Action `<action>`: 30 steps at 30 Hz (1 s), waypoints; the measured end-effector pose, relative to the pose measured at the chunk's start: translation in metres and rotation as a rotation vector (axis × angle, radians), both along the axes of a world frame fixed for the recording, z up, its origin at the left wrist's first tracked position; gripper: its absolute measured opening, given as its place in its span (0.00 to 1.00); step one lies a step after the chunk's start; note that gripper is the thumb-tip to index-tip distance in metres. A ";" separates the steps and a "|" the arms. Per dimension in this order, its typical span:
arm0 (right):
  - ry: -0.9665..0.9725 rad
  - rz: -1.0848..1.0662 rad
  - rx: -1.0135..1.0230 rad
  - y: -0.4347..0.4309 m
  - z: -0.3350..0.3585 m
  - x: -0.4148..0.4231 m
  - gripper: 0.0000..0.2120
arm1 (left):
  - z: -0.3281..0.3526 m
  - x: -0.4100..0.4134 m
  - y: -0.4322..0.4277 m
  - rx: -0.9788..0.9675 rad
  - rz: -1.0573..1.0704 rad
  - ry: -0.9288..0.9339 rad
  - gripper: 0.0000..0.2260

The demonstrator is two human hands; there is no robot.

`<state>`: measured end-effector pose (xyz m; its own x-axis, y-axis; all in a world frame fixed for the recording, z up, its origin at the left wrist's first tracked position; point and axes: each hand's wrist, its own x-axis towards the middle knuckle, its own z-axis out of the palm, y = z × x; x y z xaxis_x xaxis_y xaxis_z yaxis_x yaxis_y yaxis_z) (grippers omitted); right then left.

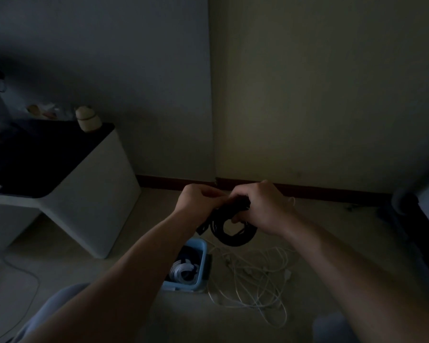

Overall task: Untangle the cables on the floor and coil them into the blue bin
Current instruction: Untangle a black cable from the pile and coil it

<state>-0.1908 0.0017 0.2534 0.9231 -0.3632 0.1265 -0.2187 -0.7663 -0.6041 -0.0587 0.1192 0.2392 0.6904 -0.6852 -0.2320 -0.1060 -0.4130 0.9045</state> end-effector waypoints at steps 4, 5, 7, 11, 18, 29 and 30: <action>-0.061 -0.057 0.023 -0.002 -0.001 0.001 0.14 | 0.006 -0.001 0.002 -0.060 -0.014 -0.004 0.07; -0.078 -0.066 0.024 -0.003 -0.001 0.001 0.14 | 0.008 -0.001 0.003 -0.073 -0.017 0.001 0.07; -0.101 -0.079 0.020 -0.002 -0.001 0.001 0.14 | 0.010 0.000 0.005 -0.091 -0.023 0.002 0.07; -0.114 -0.088 0.016 -0.001 0.000 0.002 0.15 | 0.011 -0.002 0.009 -0.113 -0.019 0.039 0.12; -0.138 -0.045 0.020 0.000 -0.005 0.005 0.14 | 0.007 -0.009 0.018 -0.148 -0.015 0.056 0.17; -0.172 0.000 -0.010 0.026 -0.005 0.017 0.15 | 0.011 -0.005 0.049 -0.152 0.037 0.044 0.11; -0.182 0.005 -0.019 0.029 -0.005 0.018 0.15 | 0.011 -0.003 0.053 -0.139 0.047 0.041 0.11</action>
